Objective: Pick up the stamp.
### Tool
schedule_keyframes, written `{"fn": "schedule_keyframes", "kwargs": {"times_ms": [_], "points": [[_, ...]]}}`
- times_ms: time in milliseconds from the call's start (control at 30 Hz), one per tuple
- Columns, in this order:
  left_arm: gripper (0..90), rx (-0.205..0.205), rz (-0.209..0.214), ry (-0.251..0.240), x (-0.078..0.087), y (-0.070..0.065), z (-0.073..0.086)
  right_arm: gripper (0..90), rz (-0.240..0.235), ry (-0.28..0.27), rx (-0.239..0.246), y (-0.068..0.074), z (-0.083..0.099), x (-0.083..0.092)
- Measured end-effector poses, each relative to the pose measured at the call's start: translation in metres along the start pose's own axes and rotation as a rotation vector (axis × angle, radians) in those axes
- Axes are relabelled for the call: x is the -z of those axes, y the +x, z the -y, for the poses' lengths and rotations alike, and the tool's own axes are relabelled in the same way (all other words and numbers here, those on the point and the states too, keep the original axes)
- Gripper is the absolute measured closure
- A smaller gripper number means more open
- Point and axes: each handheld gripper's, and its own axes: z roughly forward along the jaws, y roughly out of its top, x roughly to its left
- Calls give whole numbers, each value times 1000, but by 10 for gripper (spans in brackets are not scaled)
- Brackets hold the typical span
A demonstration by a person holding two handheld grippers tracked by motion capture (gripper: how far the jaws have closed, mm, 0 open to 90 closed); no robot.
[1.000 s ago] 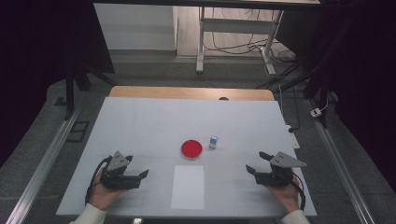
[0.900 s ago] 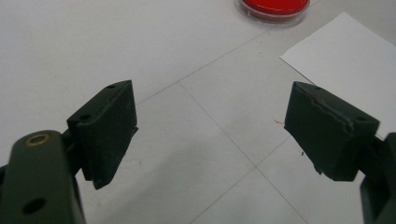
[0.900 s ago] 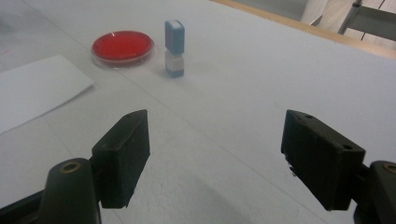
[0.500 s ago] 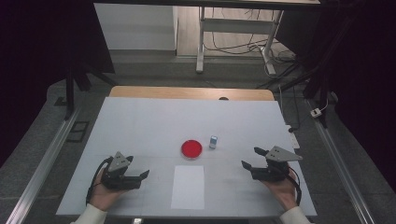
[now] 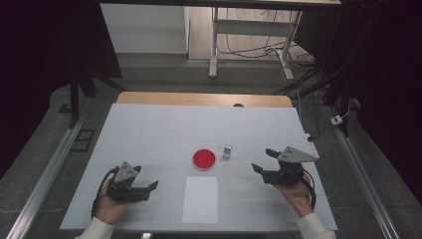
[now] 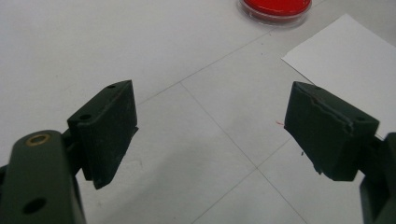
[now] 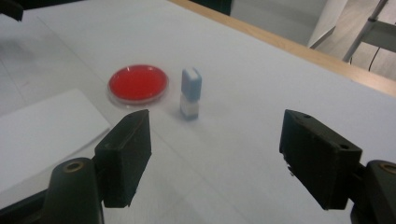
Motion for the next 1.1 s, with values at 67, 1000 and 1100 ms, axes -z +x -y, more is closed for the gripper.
{"fn": "schedule_keyframes", "kwargs": {"times_ms": [67, 1000, 1100], "points": [[174, 0, 0, 1, -1, 0, 0, 247, -8, 4, 5, 0, -8, -3], [178, -21, -3, 10, -4, -3, -2, 253, -99, 88, 32, 6, -46, -50], [178, -26, -5, 13, -4, -4, -2, 253, -102, 101, 39, 6, -49, -57]]}}
